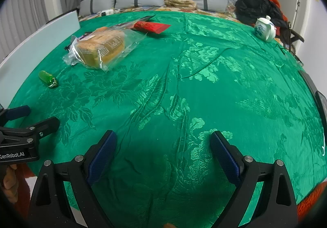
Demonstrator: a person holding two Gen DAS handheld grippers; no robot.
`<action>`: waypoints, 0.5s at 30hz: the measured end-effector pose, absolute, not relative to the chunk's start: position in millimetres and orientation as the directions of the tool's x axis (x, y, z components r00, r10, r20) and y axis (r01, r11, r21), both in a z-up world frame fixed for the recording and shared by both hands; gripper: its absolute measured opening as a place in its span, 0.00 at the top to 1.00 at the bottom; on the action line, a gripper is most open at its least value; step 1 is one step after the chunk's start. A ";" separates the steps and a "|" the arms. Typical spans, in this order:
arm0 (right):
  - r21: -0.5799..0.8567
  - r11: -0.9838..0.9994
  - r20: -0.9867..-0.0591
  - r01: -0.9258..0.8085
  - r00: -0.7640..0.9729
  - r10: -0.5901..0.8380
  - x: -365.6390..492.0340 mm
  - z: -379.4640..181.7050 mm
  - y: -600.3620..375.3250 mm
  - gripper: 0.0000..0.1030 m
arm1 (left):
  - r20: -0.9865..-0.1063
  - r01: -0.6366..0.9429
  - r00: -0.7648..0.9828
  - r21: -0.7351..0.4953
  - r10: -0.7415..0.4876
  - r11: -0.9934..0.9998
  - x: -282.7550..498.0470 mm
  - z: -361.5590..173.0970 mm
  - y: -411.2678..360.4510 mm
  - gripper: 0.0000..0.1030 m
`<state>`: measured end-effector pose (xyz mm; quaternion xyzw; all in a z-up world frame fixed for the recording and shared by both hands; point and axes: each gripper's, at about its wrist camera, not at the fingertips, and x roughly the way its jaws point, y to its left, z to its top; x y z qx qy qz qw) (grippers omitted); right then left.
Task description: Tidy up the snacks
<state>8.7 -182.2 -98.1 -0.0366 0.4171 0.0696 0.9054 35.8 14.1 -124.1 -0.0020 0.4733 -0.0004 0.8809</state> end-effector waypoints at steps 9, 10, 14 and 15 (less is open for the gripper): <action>-0.007 0.988 -0.760 -0.157 0.643 0.097 8.2 -97.9 -182.7 0.07 | -0.826 0.010 0.564 -0.002 -0.007 1.000 32.1 -124.7 14.6 0.00; -0.008 0.987 -0.759 -0.158 0.644 0.097 7.7 -97.8 -183.0 0.07 | -0.825 0.013 0.565 -0.002 -0.009 1.000 30.7 -124.9 14.8 0.00; -0.007 0.986 -0.757 -0.165 0.645 0.102 6.0 -97.2 -184.8 0.07 | -0.823 0.032 0.568 -0.002 -0.020 0.999 27.0 -124.6 15.4 0.00; -0.008 0.986 -0.756 -0.166 0.646 0.103 5.8 -97.2 -185.0 0.07 | -0.828 0.038 0.560 -0.004 -0.025 0.999 27.9 -124.3 15.9 0.00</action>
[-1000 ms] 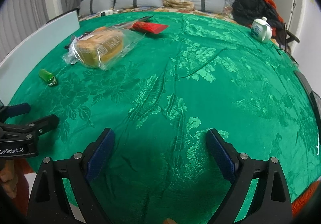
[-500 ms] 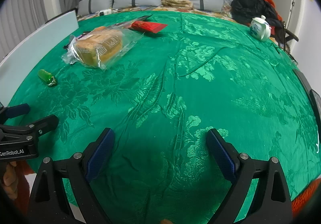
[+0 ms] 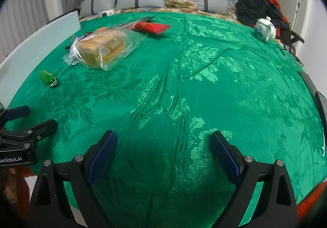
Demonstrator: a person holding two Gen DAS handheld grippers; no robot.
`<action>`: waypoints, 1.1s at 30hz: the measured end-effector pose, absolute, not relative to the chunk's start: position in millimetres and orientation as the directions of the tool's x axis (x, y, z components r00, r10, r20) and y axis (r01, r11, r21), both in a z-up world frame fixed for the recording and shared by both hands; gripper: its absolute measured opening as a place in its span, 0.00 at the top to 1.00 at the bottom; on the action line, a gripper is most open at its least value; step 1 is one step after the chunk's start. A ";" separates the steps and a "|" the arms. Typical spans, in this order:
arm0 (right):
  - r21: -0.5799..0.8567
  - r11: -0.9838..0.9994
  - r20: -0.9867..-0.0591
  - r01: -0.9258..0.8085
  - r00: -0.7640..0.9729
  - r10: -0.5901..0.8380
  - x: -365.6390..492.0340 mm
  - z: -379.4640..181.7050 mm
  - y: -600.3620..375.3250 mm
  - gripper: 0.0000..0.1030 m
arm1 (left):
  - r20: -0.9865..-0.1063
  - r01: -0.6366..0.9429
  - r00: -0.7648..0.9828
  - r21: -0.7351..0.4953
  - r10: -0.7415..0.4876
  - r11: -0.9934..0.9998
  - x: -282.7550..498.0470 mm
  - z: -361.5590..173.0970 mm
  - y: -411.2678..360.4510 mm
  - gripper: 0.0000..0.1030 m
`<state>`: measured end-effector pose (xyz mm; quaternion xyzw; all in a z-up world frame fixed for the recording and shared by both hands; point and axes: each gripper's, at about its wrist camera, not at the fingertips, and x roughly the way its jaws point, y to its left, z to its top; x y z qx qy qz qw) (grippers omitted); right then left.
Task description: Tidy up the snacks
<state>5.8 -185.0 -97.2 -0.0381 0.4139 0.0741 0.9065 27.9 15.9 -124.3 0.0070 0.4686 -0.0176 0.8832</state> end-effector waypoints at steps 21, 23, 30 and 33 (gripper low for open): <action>-0.009 0.988 -0.755 -0.154 0.648 0.095 5.9 -98.5 -182.8 0.07 | -0.834 -0.056 0.492 -0.318 -0.251 0.947 125.0 -110.1 73.5 0.01; -0.009 0.988 -0.754 -0.155 0.649 0.095 5.7 -98.7 -182.7 0.07 | -0.848 -0.009 0.475 -0.274 -0.237 0.962 142.5 -111.3 71.5 0.01; -0.008 0.988 -0.759 -0.154 0.645 0.095 6.5 -99.2 -182.4 0.07 | -0.868 -0.075 0.480 -0.181 -0.124 0.981 146.0 -109.2 108.2 0.03; -0.007 0.989 -0.758 -0.148 0.645 0.091 7.8 -99.2 -181.6 0.07 | -0.864 -0.112 0.488 -0.204 -0.125 0.973 136.8 -112.0 119.8 0.05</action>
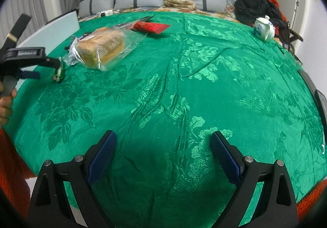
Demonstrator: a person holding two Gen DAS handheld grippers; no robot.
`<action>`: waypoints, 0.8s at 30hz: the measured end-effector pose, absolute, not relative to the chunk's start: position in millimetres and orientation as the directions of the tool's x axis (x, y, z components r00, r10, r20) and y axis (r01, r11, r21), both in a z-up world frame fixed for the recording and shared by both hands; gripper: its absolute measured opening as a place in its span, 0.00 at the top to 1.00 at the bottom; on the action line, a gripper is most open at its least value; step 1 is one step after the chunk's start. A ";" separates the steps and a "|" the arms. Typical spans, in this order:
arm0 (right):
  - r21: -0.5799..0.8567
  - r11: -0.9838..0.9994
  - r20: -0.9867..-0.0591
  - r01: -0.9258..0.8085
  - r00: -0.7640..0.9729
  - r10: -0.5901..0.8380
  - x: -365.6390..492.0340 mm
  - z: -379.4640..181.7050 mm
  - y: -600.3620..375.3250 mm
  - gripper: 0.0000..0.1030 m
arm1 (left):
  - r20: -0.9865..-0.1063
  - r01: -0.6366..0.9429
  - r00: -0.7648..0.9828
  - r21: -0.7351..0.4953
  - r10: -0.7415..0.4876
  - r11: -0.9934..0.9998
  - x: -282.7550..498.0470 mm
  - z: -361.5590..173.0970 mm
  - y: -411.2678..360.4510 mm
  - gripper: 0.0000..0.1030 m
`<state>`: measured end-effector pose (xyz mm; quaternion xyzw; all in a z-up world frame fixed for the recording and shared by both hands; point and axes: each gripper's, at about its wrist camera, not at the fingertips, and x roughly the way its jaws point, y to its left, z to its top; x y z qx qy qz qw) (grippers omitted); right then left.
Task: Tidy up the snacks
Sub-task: 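Lower the left tool over the green sausage stick and close on it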
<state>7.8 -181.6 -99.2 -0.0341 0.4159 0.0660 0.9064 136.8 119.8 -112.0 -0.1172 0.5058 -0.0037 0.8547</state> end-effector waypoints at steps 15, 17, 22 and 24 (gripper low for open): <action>-0.008 0.989 -0.751 -0.145 0.654 0.090 5.8 -99.2 -181.1 0.07 | -0.901 -0.122 0.427 -0.147 -0.082 0.982 150.1 -106.9 85.2 0.08; -0.009 0.988 -0.750 -0.155 0.654 0.096 5.0 -99.2 -181.2 0.07 | -0.911 -0.143 0.410 -0.100 -0.033 0.985 151.3 -113.5 75.0 0.09; -0.008 0.986 -0.754 -0.164 0.649 0.102 4.1 -98.8 -182.2 0.07 | -0.899 -0.016 0.438 0.000 0.007 1.000 130.9 -109.1 60.0 0.55; -0.007 0.987 -0.755 -0.160 0.648 0.100 4.8 -98.7 -181.9 0.07 | -0.905 0.039 0.426 0.029 0.010 0.999 122.6 -106.1 64.1 0.76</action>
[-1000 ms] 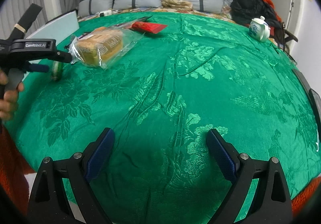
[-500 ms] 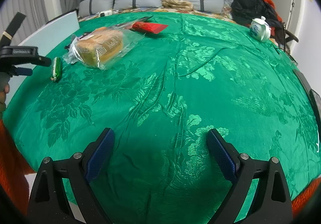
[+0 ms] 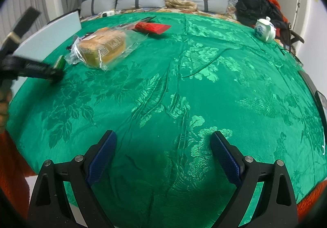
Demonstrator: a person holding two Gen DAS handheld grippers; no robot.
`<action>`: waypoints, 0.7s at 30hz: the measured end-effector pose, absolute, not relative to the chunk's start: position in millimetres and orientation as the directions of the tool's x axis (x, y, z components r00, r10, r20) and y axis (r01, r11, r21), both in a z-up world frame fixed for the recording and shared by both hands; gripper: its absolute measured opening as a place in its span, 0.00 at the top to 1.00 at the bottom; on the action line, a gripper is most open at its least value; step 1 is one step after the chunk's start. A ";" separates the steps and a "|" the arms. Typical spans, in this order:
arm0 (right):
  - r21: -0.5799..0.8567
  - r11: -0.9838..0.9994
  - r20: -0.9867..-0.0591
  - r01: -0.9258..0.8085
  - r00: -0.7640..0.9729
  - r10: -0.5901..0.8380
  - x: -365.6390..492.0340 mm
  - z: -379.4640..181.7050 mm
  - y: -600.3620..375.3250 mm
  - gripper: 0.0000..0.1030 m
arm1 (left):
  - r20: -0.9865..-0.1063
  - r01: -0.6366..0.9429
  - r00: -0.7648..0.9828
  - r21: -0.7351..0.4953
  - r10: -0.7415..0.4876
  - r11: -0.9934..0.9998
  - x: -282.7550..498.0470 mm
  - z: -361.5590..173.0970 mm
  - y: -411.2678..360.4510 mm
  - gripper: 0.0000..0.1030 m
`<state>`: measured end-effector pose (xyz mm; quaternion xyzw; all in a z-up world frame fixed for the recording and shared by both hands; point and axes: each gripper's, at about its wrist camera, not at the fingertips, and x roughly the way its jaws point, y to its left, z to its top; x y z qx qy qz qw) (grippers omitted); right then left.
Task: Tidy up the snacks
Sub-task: 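Lower the left tool over the green sausage stick and close on it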
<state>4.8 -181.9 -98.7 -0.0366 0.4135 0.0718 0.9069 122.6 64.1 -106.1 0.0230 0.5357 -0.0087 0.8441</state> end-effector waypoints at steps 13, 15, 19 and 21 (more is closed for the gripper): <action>-0.006 0.988 -0.756 -0.153 0.648 0.095 6.3 -98.2 -181.0 0.07 | -0.881 0.047 0.472 0.017 -0.007 0.999 111.9 -111.5 92.1 0.29; -0.007 0.988 -0.754 -0.155 0.650 0.097 5.4 -98.7 -181.2 0.07 | -0.878 0.021 0.478 -0.005 -0.014 1.000 111.1 -112.2 95.2 0.27; -0.007 0.987 -0.752 -0.158 0.652 0.099 4.4 -98.9 -181.5 0.07 | -0.886 0.013 0.463 -0.003 -0.009 1.000 113.3 -110.9 99.1 0.33; -0.007 0.988 -0.752 -0.157 0.652 0.098 4.2 -99.0 -181.6 0.07 | -0.886 0.007 0.464 -0.005 -0.008 1.000 111.0 -107.5 105.3 0.57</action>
